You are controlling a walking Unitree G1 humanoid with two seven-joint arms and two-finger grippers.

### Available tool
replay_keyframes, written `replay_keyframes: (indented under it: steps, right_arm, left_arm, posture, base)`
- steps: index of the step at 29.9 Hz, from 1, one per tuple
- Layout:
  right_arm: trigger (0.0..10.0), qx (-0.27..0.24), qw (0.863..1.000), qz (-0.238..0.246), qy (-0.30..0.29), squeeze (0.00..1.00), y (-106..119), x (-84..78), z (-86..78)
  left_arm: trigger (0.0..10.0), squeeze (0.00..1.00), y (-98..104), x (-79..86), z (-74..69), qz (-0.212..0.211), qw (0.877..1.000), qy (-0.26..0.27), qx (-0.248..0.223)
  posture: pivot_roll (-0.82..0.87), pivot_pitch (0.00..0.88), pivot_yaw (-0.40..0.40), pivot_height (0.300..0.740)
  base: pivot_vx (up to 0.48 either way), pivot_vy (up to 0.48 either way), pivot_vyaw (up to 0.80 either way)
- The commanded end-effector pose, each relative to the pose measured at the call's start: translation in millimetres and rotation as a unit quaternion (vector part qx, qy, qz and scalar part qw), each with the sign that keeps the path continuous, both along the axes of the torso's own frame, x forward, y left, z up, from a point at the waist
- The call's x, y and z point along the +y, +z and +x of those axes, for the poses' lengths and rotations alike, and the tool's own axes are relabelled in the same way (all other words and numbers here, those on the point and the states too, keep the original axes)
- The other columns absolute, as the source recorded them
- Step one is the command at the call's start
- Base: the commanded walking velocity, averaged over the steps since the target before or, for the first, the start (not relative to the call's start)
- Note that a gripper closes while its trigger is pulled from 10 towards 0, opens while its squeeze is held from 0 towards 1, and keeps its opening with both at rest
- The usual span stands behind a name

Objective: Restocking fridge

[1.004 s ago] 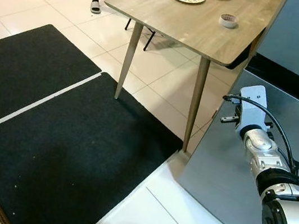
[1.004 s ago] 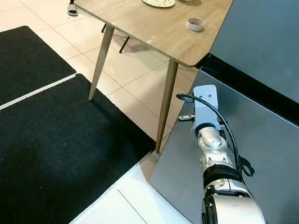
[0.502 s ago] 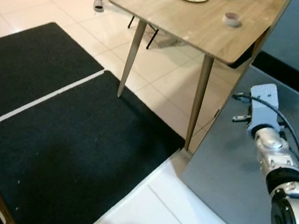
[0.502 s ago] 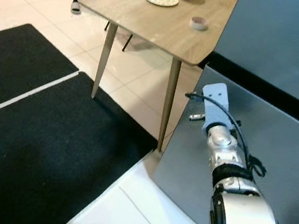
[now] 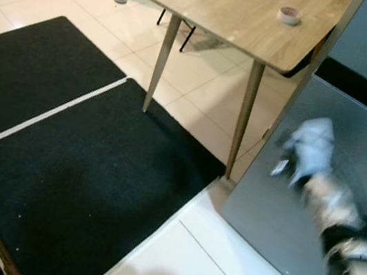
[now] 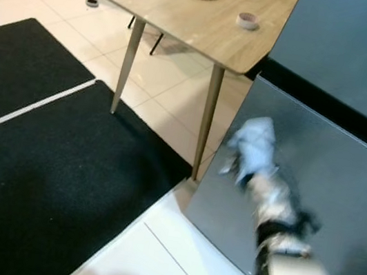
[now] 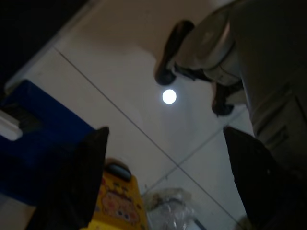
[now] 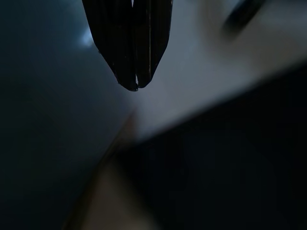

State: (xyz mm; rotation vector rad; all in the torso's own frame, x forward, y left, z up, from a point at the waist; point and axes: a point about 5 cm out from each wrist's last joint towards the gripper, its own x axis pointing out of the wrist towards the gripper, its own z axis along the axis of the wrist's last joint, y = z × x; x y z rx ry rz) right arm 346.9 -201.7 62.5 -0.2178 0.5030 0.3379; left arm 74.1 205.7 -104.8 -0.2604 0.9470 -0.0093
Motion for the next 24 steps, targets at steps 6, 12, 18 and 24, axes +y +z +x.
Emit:
replay_keyframes:
  steps: [6, 12, 18, 24]
  right_arm:
    - [10.0, 0.083, 0.985, 0.01, -0.148, 0.0, -52, -49.0, -53.1]
    - [10.0, 0.158, 0.952, 0.015, -0.262, 0.0, -96, -72.9, -114.6]
    - [10.0, 0.237, 0.929, 0.005, -0.283, 0.0, -128, -69.7, -166.5]
    - [10.0, 0.308, 0.928, -0.039, -0.206, 0.0, -151, -46.1, -200.5]
  left_arm:
    - [10.0, 0.0, -3, -1.3, -3.9, -0.003, 1.0, 0.01, 0.024]
    - [10.0, 0.0, -3, 4.8, 0.5, 0.009, 0.999, 0.012, 0.035]
    - [10.0, 0.0, -2, 7.6, 10.8, 0.019, 0.999, 0.006, 0.039]
    - [10.0, 0.0, -1, -1.8, 24.9, 0.032, 0.997, -0.054, 0.038]
  posture:
    - [-0.02, 0.205, -0.034, 0.74]
    - [-0.03, 0.126, -0.041, 0.74]
    - [-0.03, 0.055, -0.042, 0.74]
    - [-0.04, 0.0, -0.047, 0.74]
  base:
    - [0.0, 0.0, 0.0]
    - [0.0, 0.0, 0.0]
    - [0.0, 0.0, 0.0]
    - [0.0, 0.0, 0.0]
